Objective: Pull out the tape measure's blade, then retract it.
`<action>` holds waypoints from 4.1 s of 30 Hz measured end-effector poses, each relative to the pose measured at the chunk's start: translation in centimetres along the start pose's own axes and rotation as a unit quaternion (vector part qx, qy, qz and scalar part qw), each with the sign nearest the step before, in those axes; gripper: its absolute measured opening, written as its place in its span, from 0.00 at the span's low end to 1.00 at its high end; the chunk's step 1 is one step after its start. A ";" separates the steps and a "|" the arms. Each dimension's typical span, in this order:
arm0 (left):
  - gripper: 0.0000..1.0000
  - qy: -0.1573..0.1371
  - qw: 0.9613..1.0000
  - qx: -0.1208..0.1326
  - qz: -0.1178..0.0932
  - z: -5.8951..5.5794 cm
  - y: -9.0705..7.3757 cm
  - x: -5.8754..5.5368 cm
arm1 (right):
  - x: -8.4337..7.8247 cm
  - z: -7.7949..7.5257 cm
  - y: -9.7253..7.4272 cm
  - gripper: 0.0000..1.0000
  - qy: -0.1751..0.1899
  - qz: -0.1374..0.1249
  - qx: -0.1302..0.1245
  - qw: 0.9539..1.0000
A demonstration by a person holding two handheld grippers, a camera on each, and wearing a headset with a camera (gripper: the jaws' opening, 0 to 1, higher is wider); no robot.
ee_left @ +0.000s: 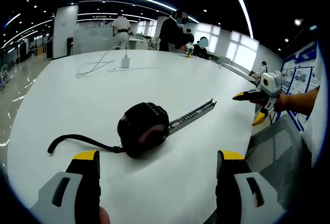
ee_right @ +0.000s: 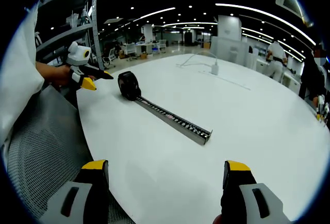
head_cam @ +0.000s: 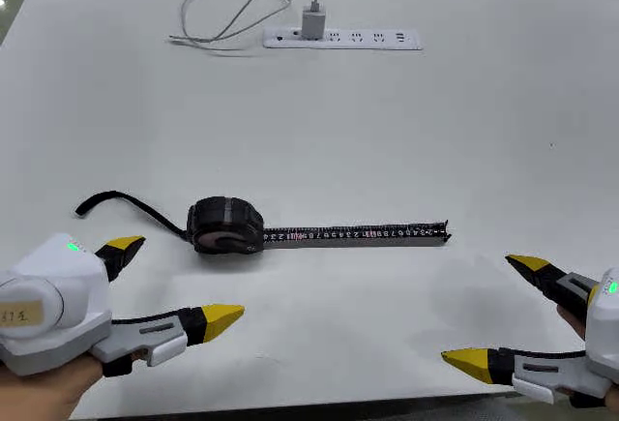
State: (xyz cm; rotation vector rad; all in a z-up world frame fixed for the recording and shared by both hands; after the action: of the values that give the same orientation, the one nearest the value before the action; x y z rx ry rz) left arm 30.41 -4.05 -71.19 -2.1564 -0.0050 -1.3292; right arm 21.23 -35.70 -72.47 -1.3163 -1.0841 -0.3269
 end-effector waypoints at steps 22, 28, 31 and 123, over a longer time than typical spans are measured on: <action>0.89 -0.016 1.000 0.001 -0.005 0.2 3.9 1.2 | 0.4 -1.0 -0.1 0.90 0.003 -0.004 -0.008 1.000; 0.87 -0.019 1.000 0.006 -0.009 0.3 4.4 1.5 | 0.5 -1.2 0.0 0.89 0.004 -0.007 -0.011 1.000; 0.85 -0.020 1.000 0.014 -0.007 0.5 4.4 1.5 | 0.7 -1.3 0.0 0.88 0.010 -0.009 -0.011 1.000; 0.61 -0.155 0.967 0.194 -0.055 4.0 6.4 1.5 | 2.1 -5.8 9.4 0.28 -0.270 0.094 0.185 0.940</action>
State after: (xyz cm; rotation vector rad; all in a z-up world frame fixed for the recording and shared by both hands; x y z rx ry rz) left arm 36.32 -7.81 -74.36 -2.0173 -0.4762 -0.9394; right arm 31.83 -37.32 -75.88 -1.1771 -1.3787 0.3943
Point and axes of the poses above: the centre of the closed fingertips' face, and the gripper's own axes: y roughly forward along the fingers, z roughly to its left, x roughly out of its top, the point moved 3 cm from there along -y, roughly backward along the fingers, and after that the axes turned 15 degrees about -x, right-handed, at the moved point
